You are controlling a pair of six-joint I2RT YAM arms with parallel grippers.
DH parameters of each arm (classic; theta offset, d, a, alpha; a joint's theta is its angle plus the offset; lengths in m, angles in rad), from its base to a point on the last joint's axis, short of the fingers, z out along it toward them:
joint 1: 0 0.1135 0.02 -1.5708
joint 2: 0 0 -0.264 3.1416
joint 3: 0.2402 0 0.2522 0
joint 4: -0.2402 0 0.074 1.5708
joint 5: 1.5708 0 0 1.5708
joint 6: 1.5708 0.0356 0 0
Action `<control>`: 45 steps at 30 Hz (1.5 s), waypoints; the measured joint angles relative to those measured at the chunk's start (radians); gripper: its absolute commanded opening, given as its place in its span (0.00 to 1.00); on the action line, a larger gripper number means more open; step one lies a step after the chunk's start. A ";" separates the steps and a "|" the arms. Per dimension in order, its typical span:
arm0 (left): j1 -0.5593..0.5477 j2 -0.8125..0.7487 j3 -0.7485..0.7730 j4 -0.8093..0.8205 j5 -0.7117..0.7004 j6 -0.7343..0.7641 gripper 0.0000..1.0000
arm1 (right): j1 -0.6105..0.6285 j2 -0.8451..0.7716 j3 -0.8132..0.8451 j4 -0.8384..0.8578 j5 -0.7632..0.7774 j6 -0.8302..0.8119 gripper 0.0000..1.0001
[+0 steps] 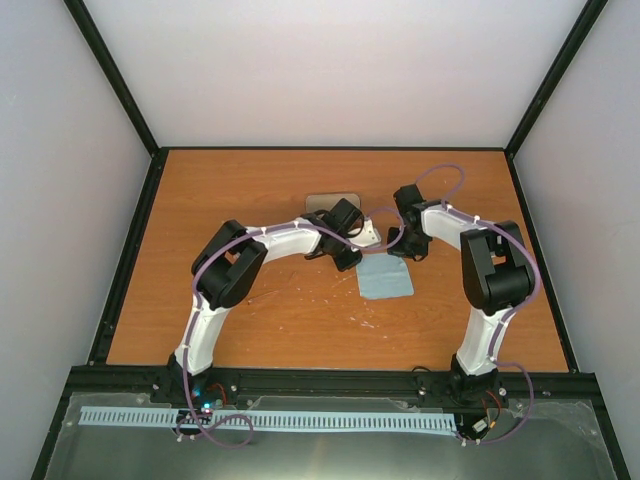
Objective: Organize the sunglasses
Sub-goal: Fold the glasses cleaning cloth at the center of the board.
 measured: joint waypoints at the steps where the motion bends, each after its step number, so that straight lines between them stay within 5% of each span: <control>1: -0.003 0.000 0.000 0.000 -0.001 0.001 0.02 | 0.000 -0.003 -0.004 0.004 0.000 0.000 0.03; 45: -0.012 -0.028 0.015 0.050 -0.137 0.024 0.00 | -0.005 -0.094 -0.077 0.130 -0.093 -0.064 0.03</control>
